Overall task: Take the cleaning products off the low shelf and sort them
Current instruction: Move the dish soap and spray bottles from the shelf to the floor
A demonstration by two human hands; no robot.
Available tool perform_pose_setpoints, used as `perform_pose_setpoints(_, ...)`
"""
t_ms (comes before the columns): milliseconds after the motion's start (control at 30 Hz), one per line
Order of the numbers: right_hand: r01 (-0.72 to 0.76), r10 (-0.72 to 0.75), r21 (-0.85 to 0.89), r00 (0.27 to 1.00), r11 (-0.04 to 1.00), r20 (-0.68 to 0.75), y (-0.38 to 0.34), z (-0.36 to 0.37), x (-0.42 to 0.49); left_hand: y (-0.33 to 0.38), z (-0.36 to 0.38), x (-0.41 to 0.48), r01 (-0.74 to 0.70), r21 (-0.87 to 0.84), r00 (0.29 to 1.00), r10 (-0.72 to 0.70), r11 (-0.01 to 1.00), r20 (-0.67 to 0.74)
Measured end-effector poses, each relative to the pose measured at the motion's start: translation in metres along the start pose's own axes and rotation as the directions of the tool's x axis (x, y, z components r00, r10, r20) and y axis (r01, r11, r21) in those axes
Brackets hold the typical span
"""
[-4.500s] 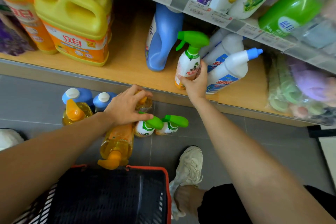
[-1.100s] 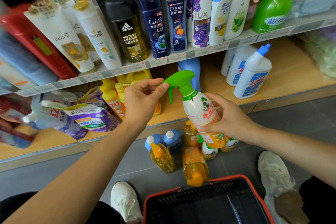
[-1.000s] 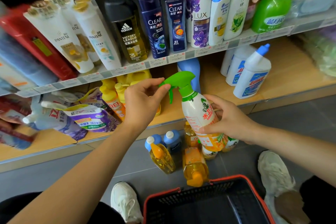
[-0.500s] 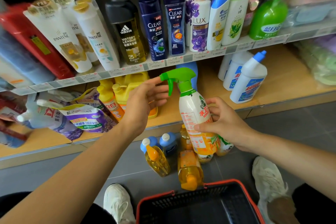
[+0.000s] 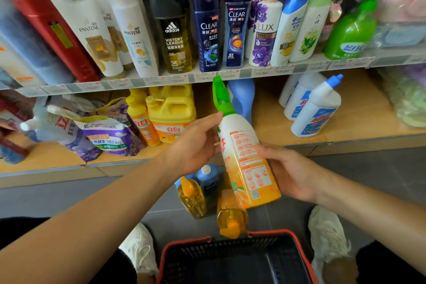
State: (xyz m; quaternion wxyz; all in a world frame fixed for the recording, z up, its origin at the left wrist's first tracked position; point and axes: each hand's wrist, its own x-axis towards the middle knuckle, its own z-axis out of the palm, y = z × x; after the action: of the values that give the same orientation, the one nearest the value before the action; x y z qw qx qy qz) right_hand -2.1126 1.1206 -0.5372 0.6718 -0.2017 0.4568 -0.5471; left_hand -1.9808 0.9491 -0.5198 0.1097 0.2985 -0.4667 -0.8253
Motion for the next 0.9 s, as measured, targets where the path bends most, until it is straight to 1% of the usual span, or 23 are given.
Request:
perform_pose_setpoints(67,0.033,-0.033,-0.041,0.999,0.999,-0.009,0.002,0.000,0.002,0.003,0.001,-0.002,-0.008,0.014,1.000,0.008,1.000,-0.025)
perform_pose_setpoints(133,0.068,-0.072,-0.079,0.996,0.995,-0.044,0.005,0.002,0.006,0.005,0.002,-0.003,-0.033,0.080,0.997,0.039,0.996,-0.070)
perform_pose_setpoints(233,0.118,-0.128,-0.129,0.990,0.985,-0.068,0.010,0.007,0.011,0.002,0.006,-0.004,-0.114,0.169,0.981,0.138,0.979,-0.139)
perform_pose_setpoints(333,0.155,-0.209,-0.306,0.966,0.939,-0.153,0.012,0.013,0.012,-0.007,0.013,-0.007,-0.192,0.205,0.956,0.230,0.960,-0.183)
perform_pose_setpoints(400,0.171,-0.259,-0.375,0.946,0.911,-0.197,0.012,0.014,0.012,-0.010,0.018,-0.010,-0.212,0.197,0.945,0.252,0.957,-0.208)
perform_pose_setpoints(567,0.198,-0.304,-0.430,0.933,0.881,-0.192,0.013,0.021,0.009,-0.007,0.022,-0.012,-0.216,0.227,0.930,0.271,0.949,-0.248)
perform_pose_setpoints(633,0.189,-0.286,-0.405,0.938,0.895,-0.194,0.011,0.020,0.009,-0.007,0.021,-0.011,-0.226,0.224,0.938,0.274,0.948,-0.212)
perform_pose_setpoints(733,0.148,-0.196,-0.273,0.968,0.950,-0.156,0.008,0.018,0.007,-0.006,0.019,-0.009,-0.220,0.157,0.965,0.238,0.963,-0.111)
perform_pose_setpoints(833,0.118,-0.125,-0.141,0.991,0.983,-0.046,0.005,0.017,0.006,-0.003,0.018,-0.009,-0.134,0.077,0.991,0.135,0.988,-0.003)
perform_pose_setpoints(900,0.094,-0.092,-0.088,0.995,0.992,0.028,0.004,0.017,0.005,0.000,0.020,-0.010,-0.110,0.009,0.991,0.109,0.994,0.077)
